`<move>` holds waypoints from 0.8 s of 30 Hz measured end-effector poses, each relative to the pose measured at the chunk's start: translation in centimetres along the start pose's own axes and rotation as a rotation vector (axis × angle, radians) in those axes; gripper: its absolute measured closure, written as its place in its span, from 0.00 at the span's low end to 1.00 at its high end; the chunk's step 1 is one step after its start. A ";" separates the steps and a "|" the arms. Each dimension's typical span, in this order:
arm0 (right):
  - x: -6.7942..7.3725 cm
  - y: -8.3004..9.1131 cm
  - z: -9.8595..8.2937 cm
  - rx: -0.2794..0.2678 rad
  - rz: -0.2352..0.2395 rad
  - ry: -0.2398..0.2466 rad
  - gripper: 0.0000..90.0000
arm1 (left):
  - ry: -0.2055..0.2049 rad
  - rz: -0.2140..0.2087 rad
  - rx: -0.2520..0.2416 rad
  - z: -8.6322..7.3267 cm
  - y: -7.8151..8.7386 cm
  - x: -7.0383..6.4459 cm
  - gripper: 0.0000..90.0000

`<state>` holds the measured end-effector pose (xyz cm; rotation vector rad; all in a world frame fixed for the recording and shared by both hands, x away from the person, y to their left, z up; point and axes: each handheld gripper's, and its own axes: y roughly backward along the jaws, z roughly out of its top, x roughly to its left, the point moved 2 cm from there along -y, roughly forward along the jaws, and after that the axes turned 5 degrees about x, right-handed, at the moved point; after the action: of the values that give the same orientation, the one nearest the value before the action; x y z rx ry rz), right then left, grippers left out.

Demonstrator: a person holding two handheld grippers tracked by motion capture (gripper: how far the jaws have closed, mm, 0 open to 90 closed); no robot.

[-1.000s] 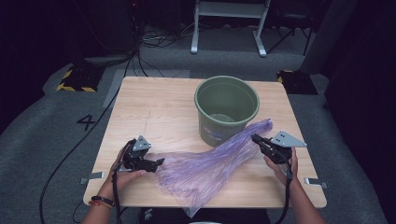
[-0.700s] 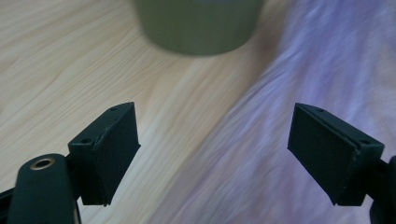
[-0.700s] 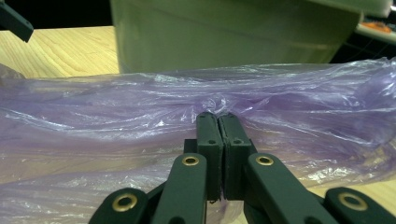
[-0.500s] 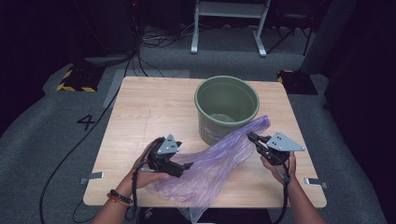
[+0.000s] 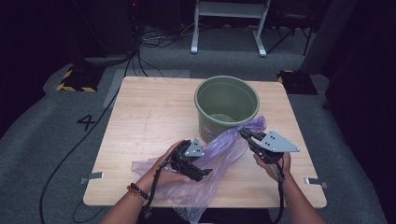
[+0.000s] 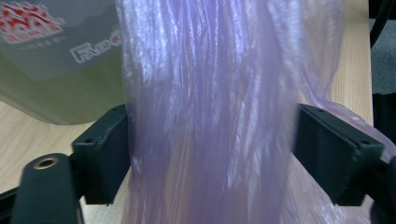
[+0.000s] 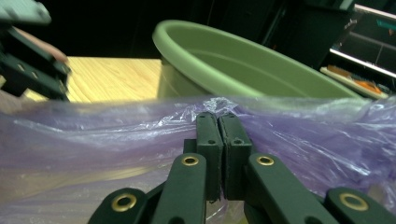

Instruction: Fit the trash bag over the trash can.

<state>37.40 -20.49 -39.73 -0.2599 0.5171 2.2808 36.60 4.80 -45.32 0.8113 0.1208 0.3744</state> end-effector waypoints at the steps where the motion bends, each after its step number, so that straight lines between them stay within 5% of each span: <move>1: 0.2 0.0 0.3 -0.009 0.003 0.008 0.98 | -0.001 0.011 0.009 0.0 -0.1 0.0 0.25; 8: 1.9 0.5 1.9 -0.060 0.016 0.084 0.98 | -0.012 0.054 0.039 -0.1 -0.2 0.3 0.56; 9: 2.4 0.9 2.6 -0.091 0.027 0.105 0.98 | -0.019 0.052 0.028 -0.2 0.1 0.4 0.72; 11: 2.7 1.1 2.9 -0.104 0.027 0.125 0.98 | -0.029 0.051 0.016 -0.2 0.2 0.4 0.81; 14: 3.3 1.5 4.0 -0.123 0.027 0.188 0.98 | -0.051 0.058 0.002 -0.1 0.6 0.3 0.87; 18: 2.7 1.3 4.5 -0.124 0.015 0.191 0.97 | -0.048 0.075 -0.031 0.2 1.1 0.2 0.92; 21: 1.3 1.0 5.1 -0.137 0.017 0.148 0.97 | -0.055 0.071 -0.073 0.5 1.7 0.1 0.94; 24: 1.1 1.0 5.9 -0.148 0.009 0.170 0.98 | -0.069 0.074 -0.105 0.8 2.3 -0.1 0.96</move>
<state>35.72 -17.81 -34.55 -0.5292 0.4357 2.3215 36.01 5.69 -43.09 0.7258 0.0065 0.4184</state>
